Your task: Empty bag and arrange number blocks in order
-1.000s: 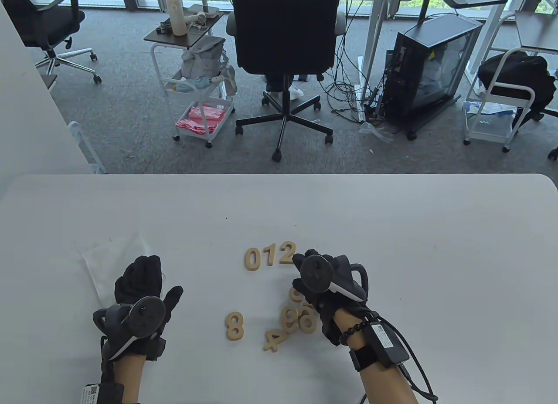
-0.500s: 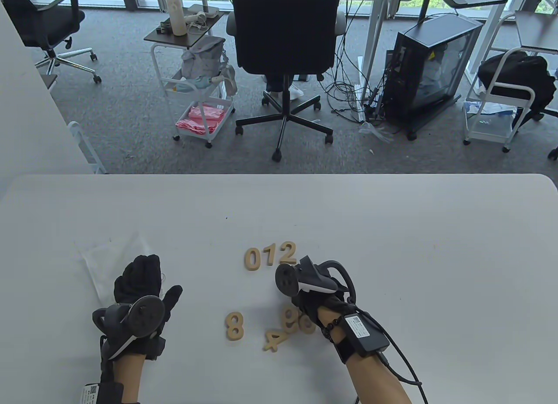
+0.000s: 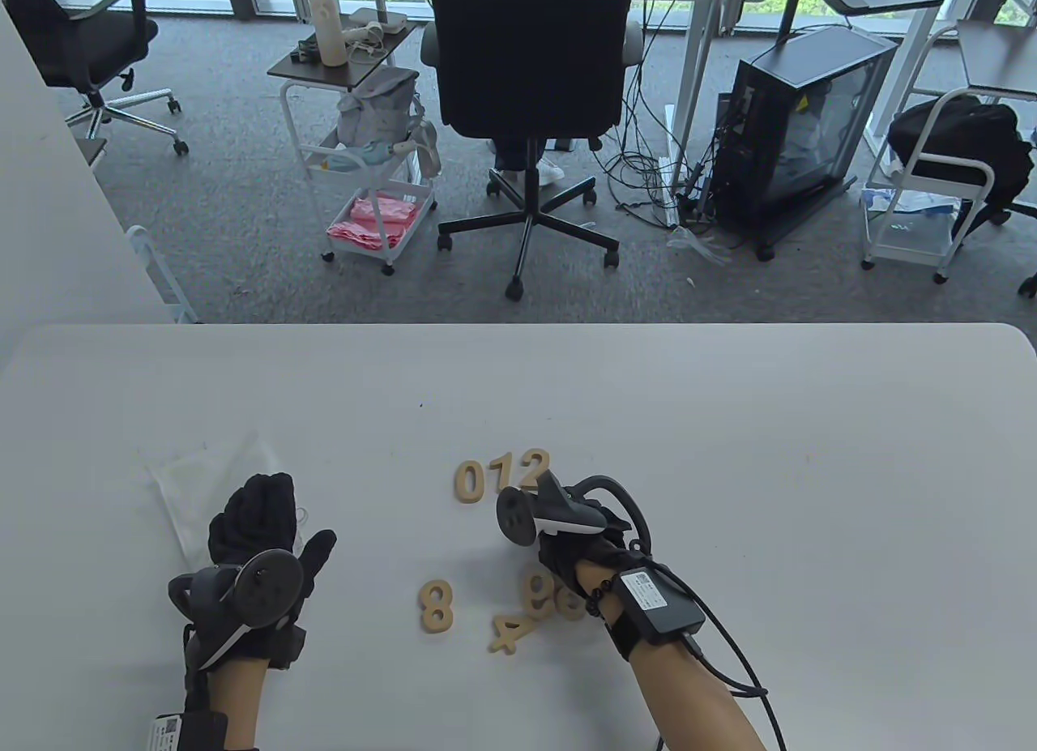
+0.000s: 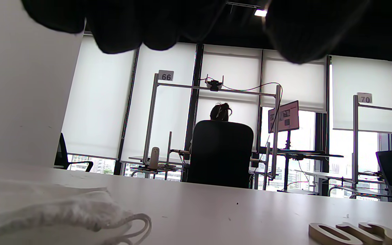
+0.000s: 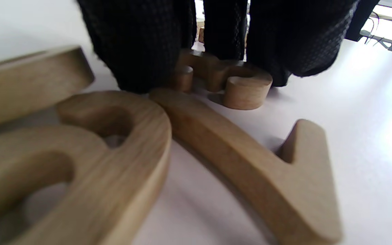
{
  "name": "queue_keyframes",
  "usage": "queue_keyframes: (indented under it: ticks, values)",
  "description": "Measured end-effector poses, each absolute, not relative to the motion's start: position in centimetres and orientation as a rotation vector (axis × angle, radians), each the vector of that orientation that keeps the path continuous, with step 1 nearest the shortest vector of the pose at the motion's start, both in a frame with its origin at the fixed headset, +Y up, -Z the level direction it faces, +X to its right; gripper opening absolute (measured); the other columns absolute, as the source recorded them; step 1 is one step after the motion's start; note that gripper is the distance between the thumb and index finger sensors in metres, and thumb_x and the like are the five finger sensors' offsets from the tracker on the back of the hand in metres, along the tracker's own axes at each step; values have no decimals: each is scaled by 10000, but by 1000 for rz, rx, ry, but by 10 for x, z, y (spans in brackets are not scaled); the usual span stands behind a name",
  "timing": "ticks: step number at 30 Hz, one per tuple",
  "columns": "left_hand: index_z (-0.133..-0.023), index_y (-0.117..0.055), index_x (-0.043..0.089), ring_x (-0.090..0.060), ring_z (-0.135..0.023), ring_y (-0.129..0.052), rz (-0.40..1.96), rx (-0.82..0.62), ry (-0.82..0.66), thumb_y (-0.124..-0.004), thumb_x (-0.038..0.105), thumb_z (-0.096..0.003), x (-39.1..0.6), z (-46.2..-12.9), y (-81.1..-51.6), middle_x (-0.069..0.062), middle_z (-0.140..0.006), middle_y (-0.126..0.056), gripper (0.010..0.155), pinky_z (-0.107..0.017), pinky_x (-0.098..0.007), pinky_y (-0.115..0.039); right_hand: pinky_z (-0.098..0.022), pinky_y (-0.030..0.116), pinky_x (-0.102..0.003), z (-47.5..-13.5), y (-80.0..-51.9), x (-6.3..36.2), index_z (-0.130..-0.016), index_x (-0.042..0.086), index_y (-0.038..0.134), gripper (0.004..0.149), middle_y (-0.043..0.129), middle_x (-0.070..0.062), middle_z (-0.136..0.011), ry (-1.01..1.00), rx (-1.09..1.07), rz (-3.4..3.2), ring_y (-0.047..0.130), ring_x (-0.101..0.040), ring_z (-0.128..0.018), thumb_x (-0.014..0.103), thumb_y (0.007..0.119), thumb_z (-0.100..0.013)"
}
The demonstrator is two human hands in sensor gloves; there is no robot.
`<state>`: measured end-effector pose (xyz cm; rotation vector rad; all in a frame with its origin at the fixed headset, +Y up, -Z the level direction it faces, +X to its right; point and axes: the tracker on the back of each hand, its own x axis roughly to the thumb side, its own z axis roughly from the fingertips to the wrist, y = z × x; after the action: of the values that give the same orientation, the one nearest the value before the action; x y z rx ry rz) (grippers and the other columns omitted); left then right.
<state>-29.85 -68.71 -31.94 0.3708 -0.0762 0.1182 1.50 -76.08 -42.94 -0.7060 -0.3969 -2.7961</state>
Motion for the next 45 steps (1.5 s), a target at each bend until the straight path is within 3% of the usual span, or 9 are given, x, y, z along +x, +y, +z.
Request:
queue_keyframes:
  ticks: [8, 14, 19, 23, 27, 30, 36, 41, 45]
  values:
    - [-1112, -517, 16, -591, -980, -704, 124, 375, -73, -763, 525, -483, -300, -319, -687, -320, -1109, -548, 846, -677, -736, -595, -615, 868, -551, -424, -763, 14, -1005, 221, 702, 608, 843, -140, -969, -214, -791, -2714, 968, -426, -811, 318, 902, -440]
    - [-1113, -516, 17, -590, -980, -704, 126, 378, -73, -762, 526, -483, -301, -318, -687, -318, -1110, -547, 846, -677, -736, -596, -617, 842, -571, -424, -763, 20, -1013, 271, 687, 554, 794, -218, -957, -242, -748, -2800, 942, -434, -794, 353, 824, -482]
    - [-1113, -514, 17, -590, -980, -704, 133, 384, -74, -760, 527, -484, -301, -318, -686, -321, -1109, -547, 846, -676, -736, -596, -603, 852, -553, -425, -742, 42, -1010, 219, 690, 545, 749, -240, -967, -224, -702, -3030, 941, -431, -774, 366, 792, -495]
    - [-1114, -515, 19, -588, -981, -705, 138, 385, -74, -758, 528, -484, -302, -318, -686, -316, -1111, -547, 845, -677, -735, -597, -574, 897, -492, -421, -719, 66, -991, 70, 668, 589, 731, -251, -993, -121, -661, -3128, 986, -356, -734, 364, 788, -496]
    - [-1113, -515, 17, -591, -979, -704, 141, 392, -72, -758, 527, -485, -302, -317, -685, -319, -1110, -545, 845, -677, -736, -595, -586, 895, -479, -417, -702, 86, -989, 116, 642, 562, 743, -194, -989, -64, -626, -3246, 980, -343, -747, 371, 776, -507]
    - [-1113, -516, 17, -590, -979, -705, 138, 393, -73, -759, 527, -484, -302, -316, -685, -319, -1109, -546, 845, -676, -736, -597, -595, 881, -493, -416, -692, 100, -1094, 185, 509, 634, 694, -209, -989, -88, -567, -3358, 955, -370, -762, 361, 741, -532]
    - [-1113, -517, 18, -591, -979, -705, 141, 397, -73, -759, 528, -485, -303, -316, -685, -318, -1110, -547, 844, -677, -736, -596, -549, 936, -465, -424, -676, 116, -941, 162, 802, 478, 750, -230, -978, 35, -454, -3357, 1020, -345, -711, 370, 797, -510]
    - [-1112, -517, 17, -589, -980, -705, 141, 401, -73, -758, 528, -485, -303, -316, -684, -322, -1109, -546, 843, -676, -736, -595, -446, 1023, -415, -436, -676, 112, -881, 169, 875, 476, 921, -165, -875, 177, -374, -3274, 1122, -298, -606, 391, 860, -460]
    - [-1112, -519, 19, -589, -980, -704, 144, 403, -72, -758, 528, -485, -303, -316, -684, -318, -1109, -547, 842, -676, -736, -596, -473, 1017, -441, -452, -688, 100, -896, 135, 861, 470, 910, -172, -890, 183, -289, -3224, 1110, -334, -646, 346, 852, -476]
